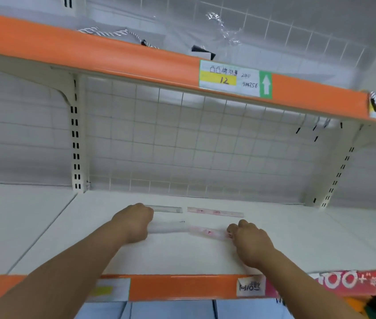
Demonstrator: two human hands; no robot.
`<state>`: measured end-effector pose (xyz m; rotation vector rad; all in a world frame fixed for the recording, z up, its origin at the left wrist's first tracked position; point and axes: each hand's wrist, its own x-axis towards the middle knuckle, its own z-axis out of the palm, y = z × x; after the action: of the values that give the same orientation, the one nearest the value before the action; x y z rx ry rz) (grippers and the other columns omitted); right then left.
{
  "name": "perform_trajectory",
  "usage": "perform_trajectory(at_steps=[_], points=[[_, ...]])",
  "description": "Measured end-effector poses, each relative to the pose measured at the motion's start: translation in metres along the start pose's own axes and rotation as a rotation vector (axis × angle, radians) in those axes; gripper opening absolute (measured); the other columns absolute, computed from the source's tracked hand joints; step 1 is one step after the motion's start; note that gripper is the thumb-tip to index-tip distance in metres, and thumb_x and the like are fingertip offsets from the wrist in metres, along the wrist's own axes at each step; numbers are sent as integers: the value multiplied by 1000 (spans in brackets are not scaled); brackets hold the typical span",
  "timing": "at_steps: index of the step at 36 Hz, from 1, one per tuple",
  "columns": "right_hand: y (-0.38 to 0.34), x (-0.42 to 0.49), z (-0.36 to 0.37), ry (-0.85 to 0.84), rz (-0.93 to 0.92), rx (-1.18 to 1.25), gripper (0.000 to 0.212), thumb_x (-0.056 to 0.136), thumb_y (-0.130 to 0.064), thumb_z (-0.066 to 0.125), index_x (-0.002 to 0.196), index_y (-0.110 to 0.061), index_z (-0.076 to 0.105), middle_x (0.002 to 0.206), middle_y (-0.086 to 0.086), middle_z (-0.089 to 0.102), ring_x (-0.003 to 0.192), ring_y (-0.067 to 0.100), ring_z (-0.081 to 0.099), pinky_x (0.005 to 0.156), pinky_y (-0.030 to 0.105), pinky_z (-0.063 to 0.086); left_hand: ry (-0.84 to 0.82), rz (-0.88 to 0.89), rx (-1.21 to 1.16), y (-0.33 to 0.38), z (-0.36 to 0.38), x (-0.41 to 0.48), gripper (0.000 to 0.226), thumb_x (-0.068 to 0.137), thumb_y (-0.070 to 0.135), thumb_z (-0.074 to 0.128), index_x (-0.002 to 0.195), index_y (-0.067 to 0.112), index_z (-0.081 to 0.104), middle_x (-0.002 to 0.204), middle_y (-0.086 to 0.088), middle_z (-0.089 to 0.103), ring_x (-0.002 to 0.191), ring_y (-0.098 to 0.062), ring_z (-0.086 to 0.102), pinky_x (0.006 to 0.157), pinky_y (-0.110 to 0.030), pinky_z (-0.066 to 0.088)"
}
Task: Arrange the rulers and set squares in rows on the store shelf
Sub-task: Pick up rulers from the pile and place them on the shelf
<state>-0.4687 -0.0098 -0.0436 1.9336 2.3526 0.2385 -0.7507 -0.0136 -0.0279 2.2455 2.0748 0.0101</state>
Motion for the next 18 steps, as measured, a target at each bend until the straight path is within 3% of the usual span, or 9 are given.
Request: perform_trajectory(at_steps=[6, 11, 14, 18], points=[[46, 11, 10, -8, -110, 10, 42, 93, -7, 36, 132, -17, 45, 124, 8, 47, 113, 27, 49, 85, 33, 39, -49, -83, 28, 39, 7, 3, 32, 90, 7, 47, 121, 14, 54, 125, -7, 52, 112, -21, 52, 95, -28, 45], [73, 13, 19, -42, -218, 38, 43, 92, -6, 38, 134, -18, 44, 124, 9, 46, 112, 27, 49, 77, 32, 34, -82, -139, 11, 66, 9, -2, 36, 89, 4, 46, 123, 12, 55, 127, -7, 52, 104, -18, 50, 91, -25, 41], [83, 13, 24, -71, -275, 83, 41, 94, -7, 38, 133, -18, 44, 123, 9, 46, 112, 27, 48, 78, 31, 34, -99, -157, 9, 73, 11, -8, 39, 90, 5, 49, 127, 17, 53, 132, -3, 48, 120, -19, 47, 93, -21, 38], [90, 13, 27, -93, -316, 147, 39, 95, -11, 40, 133, -20, 47, 123, 8, 47, 112, 26, 49, 85, 33, 40, -114, -174, 11, 77, 11, -14, 39, 91, 7, 51, 128, 19, 54, 134, -1, 49, 122, -17, 47, 90, -19, 37]])
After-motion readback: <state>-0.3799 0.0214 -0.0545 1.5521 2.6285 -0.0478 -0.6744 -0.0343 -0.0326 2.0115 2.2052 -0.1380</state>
